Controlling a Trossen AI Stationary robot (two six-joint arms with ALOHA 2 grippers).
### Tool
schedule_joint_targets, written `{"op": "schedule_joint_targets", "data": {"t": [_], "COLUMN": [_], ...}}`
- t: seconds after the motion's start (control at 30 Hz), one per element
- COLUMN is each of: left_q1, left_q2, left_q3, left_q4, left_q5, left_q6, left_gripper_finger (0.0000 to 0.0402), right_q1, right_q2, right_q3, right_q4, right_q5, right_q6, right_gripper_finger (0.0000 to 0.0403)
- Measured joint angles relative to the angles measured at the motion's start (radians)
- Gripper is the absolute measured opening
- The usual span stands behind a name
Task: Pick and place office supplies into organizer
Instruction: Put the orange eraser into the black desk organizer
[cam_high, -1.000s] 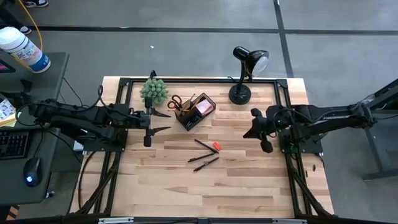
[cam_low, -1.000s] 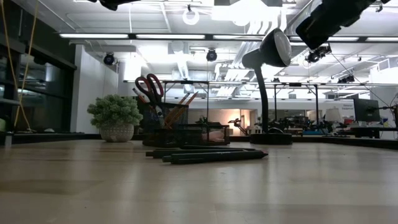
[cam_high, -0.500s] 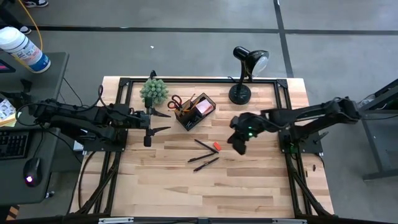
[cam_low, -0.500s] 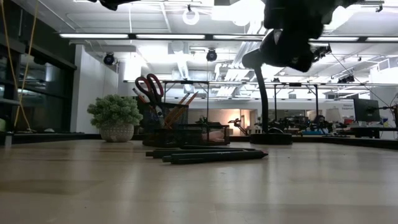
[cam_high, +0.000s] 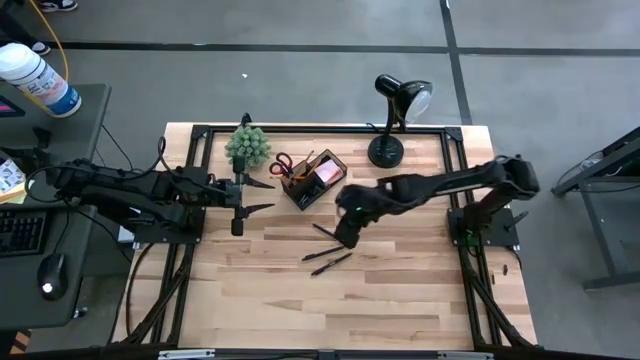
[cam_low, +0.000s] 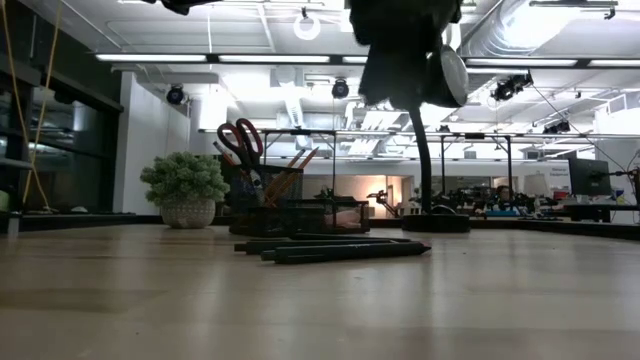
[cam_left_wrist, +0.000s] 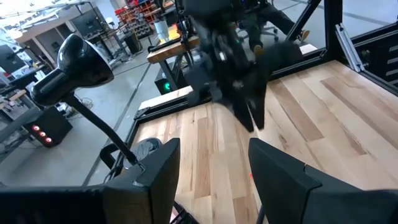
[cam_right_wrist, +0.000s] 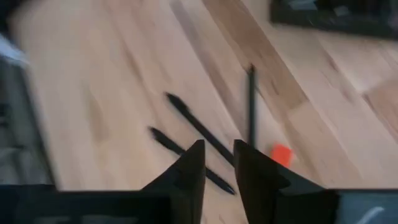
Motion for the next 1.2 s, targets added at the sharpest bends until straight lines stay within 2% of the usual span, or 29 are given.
{"op": "schedule_joint_targets", "data": {"t": [0.2,0.37,0.6,0.83,1.2], "left_q1": [0.0,0.0,0.0,0.0,0.0], "left_q2": [0.0,0.0,0.0,0.0,0.0], "left_q3": [0.0,0.0,0.0,0.0,0.0], "left_q4": [0.0,0.0,0.001,0.002,0.002], "left_q5": [0.003,0.041,0.095,0.087,0.087], "left_q6": [0.0,-0.019,-0.067,-0.126,-0.139], "left_gripper_finger": [0.0179,0.0179,0.0179,0.0179,0.0179], "right_q1": [0.006,-0.009,-0.03,-0.03,-0.031], "right_q2": [0.185,0.29,0.352,0.388,0.445], "right_q3": [0.187,0.302,0.344,0.344,0.343], "right_q4": [-0.293,-0.423,-0.461,-0.483,-0.487], "right_q5": [0.097,0.094,0.065,0.057,0.032], "right_q6": [0.136,0.272,0.336,0.207,0.197], "right_gripper_finger": [0.0131,0.0165,0.0184,0.0188,0.0184]}}
